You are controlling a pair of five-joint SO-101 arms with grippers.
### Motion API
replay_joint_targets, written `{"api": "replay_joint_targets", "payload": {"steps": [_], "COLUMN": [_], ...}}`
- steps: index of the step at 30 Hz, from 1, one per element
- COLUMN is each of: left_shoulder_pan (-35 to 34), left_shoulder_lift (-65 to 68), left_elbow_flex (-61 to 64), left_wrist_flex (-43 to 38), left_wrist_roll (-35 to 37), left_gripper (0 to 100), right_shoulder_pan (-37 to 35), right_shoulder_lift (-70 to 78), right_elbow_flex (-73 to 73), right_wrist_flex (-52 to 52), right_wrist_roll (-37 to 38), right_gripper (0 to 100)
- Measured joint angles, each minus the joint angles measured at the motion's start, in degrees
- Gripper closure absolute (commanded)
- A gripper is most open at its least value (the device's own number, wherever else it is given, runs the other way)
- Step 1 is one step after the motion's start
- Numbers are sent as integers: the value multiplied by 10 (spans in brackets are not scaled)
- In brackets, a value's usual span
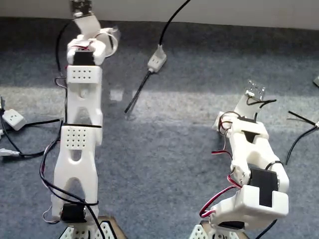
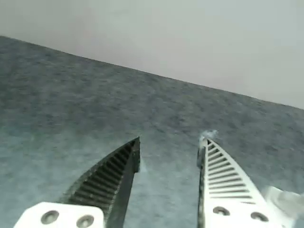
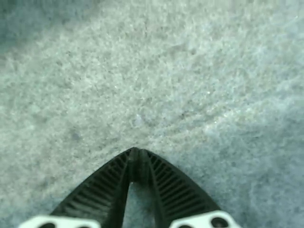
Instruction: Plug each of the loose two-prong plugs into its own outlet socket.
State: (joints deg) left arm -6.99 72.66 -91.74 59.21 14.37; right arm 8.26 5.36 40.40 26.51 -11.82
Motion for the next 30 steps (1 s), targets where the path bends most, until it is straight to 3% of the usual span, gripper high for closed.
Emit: {"api": "replay_joint_targets", "payload": {"steps": [14,19,24,30], "left_shoulder_pan": [-325,-391,-439,-487], "left_shoulder_lift": [0,0,0,0], "left_elbow_flex": [-11,-11,-11,-11], "left_wrist_flex": [129,215,329,390], "left_wrist_roll": [0,9,62,94], "left_gripper": [793,793,793,790], "right_shoulder_pan": [0,-3,-3,-3], "right_shoulder_lift": [0,0,0,0], "right_elbow_flex": [0,0,0,0], "right_wrist_flex": [0,0,-1,-1], "right_wrist_roll": [0,0,0,0], "right_gripper": [992,992,992,992]}}
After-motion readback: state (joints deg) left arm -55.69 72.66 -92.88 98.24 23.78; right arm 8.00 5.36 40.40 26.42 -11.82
